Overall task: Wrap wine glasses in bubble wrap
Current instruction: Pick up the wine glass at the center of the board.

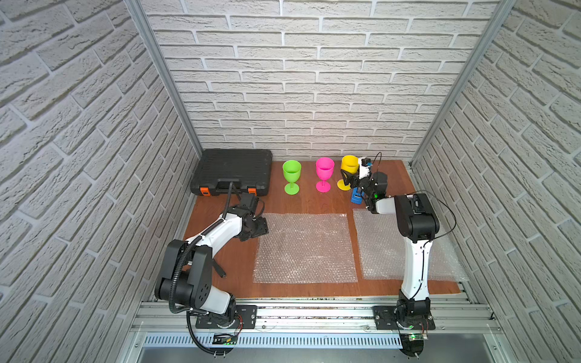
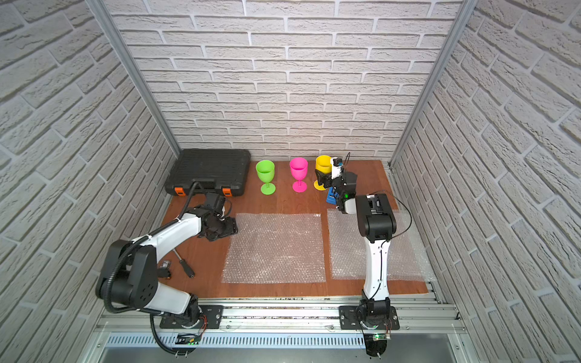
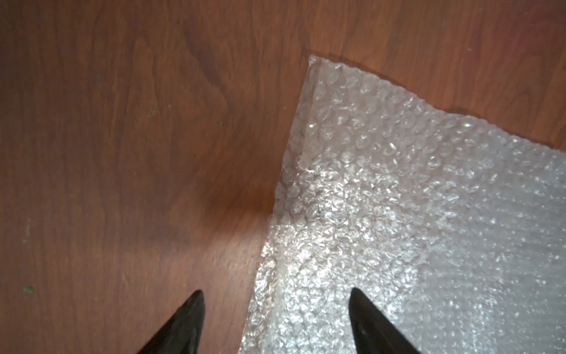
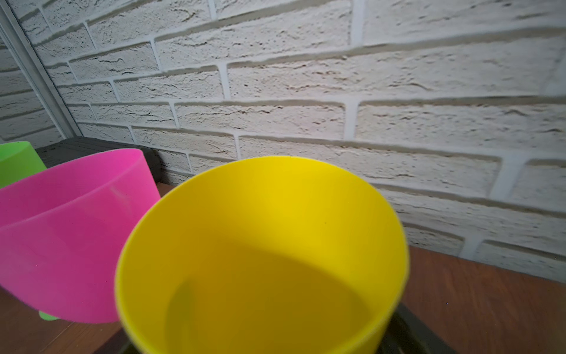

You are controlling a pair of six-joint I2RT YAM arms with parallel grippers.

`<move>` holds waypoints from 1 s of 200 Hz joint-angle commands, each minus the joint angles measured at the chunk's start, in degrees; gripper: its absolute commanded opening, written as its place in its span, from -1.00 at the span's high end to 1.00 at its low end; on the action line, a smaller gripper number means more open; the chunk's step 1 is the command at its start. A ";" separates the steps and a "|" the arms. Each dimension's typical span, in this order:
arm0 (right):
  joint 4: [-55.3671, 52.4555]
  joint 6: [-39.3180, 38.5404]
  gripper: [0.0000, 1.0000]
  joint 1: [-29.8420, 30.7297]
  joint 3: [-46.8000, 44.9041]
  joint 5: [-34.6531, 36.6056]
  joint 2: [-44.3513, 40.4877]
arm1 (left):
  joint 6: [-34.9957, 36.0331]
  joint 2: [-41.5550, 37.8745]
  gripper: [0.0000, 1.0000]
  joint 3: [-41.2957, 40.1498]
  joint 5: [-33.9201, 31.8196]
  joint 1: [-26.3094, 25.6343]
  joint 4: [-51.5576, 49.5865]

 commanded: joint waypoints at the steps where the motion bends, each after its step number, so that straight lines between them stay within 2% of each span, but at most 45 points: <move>1: 4.08 0.54 -0.56 -0.14 0.13 -1.01 0.11 | 0.39 -0.93 -0.47 0.31 -0.63 0.41 -1.12; 36: 5.23 1.19 -0.42 -0.14 -0.24 -0.92 -0.31 | 0.55 -0.84 -0.47 0.11 -0.60 0.33 -1.30; 105: 4.15 -0.33 -0.43 -0.32 -3.04 -0.50 -5.52 | 0.70 -1.54 -0.46 -0.01 -0.82 0.40 -1.56; 159: -0.50 -2.66 -0.47 -0.59 -10.41 0.69 -16.72 | 1.07 -3.76 -0.46 -0.38 -1.16 1.06 -2.06; 200: -11.64 -2.30 -0.49 -0.58 -16.09 1.58 -28.35 | 2.10 -6.86 -0.46 -0.72 -1.09 2.15 -3.19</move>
